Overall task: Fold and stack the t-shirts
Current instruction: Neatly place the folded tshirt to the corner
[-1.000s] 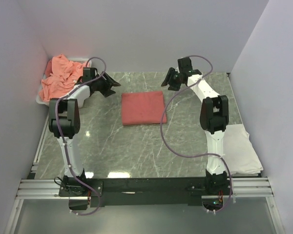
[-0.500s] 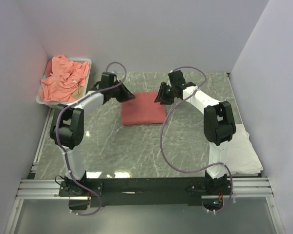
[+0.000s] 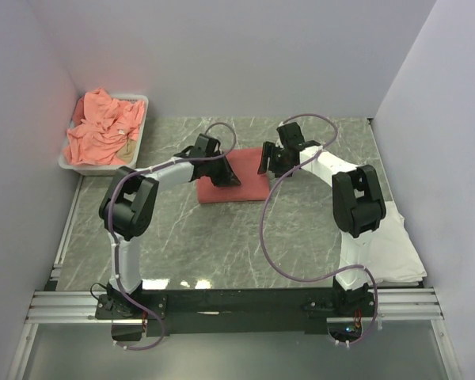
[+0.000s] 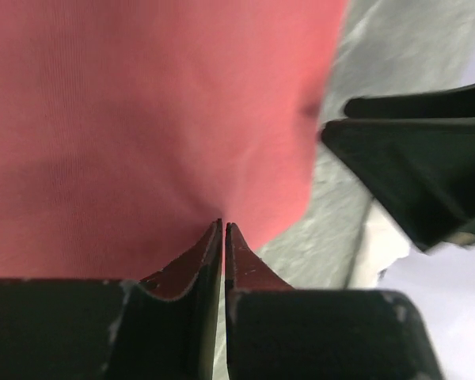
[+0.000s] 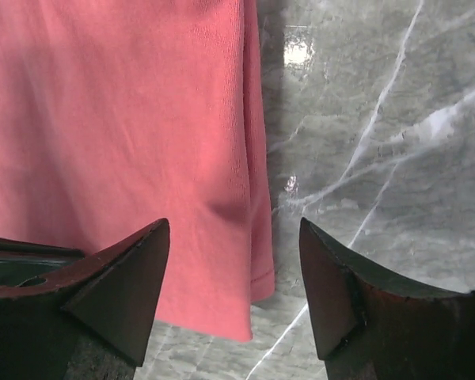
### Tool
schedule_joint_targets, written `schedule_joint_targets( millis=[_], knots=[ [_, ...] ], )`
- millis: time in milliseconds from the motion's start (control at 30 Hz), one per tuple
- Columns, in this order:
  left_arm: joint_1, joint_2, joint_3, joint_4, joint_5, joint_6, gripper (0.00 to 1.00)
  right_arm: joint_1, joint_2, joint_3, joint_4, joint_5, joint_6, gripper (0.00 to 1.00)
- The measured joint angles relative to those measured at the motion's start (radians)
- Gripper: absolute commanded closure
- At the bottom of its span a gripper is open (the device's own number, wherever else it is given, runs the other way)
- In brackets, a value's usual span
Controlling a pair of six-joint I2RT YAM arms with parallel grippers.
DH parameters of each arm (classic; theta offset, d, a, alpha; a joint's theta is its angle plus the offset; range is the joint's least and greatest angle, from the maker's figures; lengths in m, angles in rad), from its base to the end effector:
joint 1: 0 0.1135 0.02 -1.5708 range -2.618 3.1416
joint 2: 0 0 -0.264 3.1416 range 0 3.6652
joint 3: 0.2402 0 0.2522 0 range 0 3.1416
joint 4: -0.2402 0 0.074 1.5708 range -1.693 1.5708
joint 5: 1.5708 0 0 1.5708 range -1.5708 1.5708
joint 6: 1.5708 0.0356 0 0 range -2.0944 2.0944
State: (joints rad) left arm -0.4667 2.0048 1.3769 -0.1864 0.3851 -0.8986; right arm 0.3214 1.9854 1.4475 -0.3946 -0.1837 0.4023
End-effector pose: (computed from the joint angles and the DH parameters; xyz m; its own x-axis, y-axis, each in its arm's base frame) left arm 0.3851 -0.2090 0.1799 -0.9109 -0.3531 -0.2137 -0.1051 0.6992 -0.7072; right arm 0.4082 0.1428 0.1936 -0.8632 0.1183 -0.4908 -0.0824 0.9261 0.3683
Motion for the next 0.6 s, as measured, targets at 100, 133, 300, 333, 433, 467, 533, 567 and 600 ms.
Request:
schedule_joint_targets(
  millis=[100,133,300,333,433,467,533,567,600],
  knots=[
    [-0.02,0.034,0.015,-0.031,-0.025,0.013,0.89,-0.001,0.018,0.009,0.011,-0.008,-0.01,0.27],
    [-0.024,0.042,0.021,-0.04,-0.034,0.016,0.89,-0.001,0.026,0.013,0.015,-0.012,-0.011,0.27],
    [-0.031,0.07,0.041,-0.061,-0.063,0.024,0.89,-0.001,0.092,0.061,0.024,-0.026,-0.011,0.28],
    [-0.031,0.072,0.042,-0.062,-0.066,0.024,0.89,-0.001,0.101,0.065,0.027,-0.027,-0.011,0.28],
    [-0.032,0.074,0.042,-0.064,-0.071,0.026,0.89,-0.001,0.129,0.08,0.034,-0.036,-0.008,0.29],
    [-0.032,0.074,0.042,-0.064,-0.071,0.026,0.89,-0.002,0.134,0.088,0.037,-0.039,-0.007,0.3],
    [-0.032,0.074,0.042,-0.066,-0.074,0.026,0.89,-0.001,0.148,0.103,0.045,-0.048,-0.003,0.31],
    [-0.032,0.074,0.042,-0.066,-0.077,0.027,0.89,-0.001,0.151,0.105,0.05,-0.054,0.001,0.31],
    [-0.032,0.074,0.042,-0.066,-0.078,0.028,0.89,0.0,0.151,0.105,0.053,-0.056,0.005,0.32]
  ],
)
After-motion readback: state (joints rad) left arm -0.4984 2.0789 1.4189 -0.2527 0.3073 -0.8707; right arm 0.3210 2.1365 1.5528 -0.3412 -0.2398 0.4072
